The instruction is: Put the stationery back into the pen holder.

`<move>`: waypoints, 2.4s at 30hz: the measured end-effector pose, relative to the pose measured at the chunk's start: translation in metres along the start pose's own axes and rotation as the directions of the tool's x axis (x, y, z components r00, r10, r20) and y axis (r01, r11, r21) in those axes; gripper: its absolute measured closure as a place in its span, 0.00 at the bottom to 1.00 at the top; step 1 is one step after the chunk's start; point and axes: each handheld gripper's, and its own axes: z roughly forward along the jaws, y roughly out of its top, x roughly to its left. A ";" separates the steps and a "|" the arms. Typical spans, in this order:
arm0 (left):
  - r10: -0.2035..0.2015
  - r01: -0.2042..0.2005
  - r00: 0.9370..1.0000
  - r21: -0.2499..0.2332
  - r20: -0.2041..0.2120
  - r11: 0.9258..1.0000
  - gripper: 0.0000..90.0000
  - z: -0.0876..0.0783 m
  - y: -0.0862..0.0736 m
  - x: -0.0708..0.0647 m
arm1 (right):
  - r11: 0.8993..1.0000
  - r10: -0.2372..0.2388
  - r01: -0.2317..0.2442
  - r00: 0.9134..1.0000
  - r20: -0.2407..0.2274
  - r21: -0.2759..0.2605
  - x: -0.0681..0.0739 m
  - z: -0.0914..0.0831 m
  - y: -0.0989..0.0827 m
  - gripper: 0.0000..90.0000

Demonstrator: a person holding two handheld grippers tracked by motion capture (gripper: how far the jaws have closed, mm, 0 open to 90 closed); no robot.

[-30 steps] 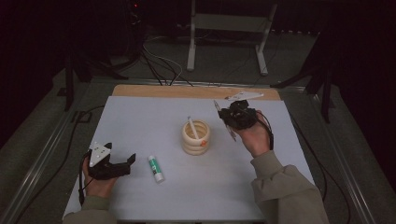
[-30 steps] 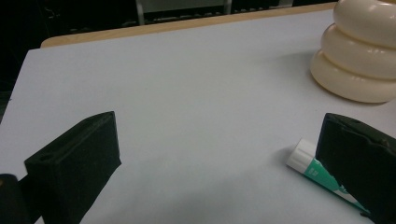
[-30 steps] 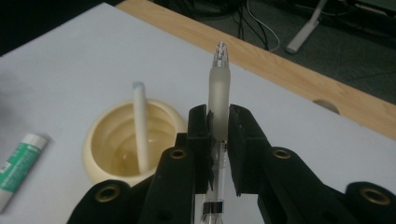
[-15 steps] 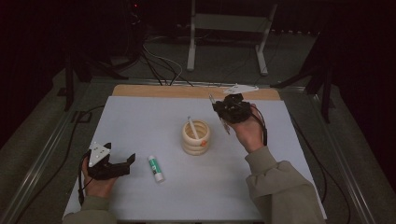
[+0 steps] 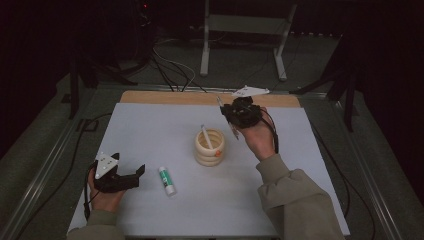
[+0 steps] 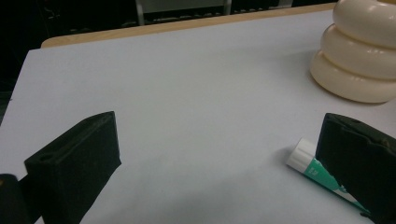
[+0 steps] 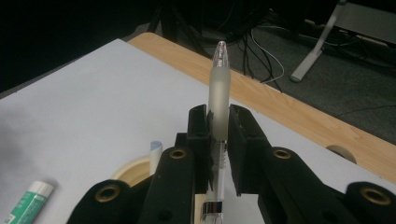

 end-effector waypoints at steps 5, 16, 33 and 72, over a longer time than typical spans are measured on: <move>0.000 0.000 1.000 -0.002 -0.001 1.000 0.00 0.000 0.000 0.000 | 1.000 -0.004 0.004 1.000 -0.008 -0.012 0.003 0.005 0.001 0.89; -0.006 0.006 1.000 -0.003 -0.003 1.000 0.00 -0.001 0.000 0.001 | 0.999 -0.011 0.010 1.000 -0.012 -0.034 0.008 0.013 0.005 0.89; -0.004 0.004 1.000 -0.002 -0.002 1.000 0.00 0.000 -0.001 0.001 | 0.998 -0.002 0.000 0.999 -0.035 -0.067 0.014 0.020 0.010 0.89; -0.004 0.004 1.000 -0.002 -0.002 1.000 0.00 0.000 -0.001 0.001 | 0.999 -0.011 0.009 0.998 -0.060 -0.034 0.026 0.034 -0.012 0.89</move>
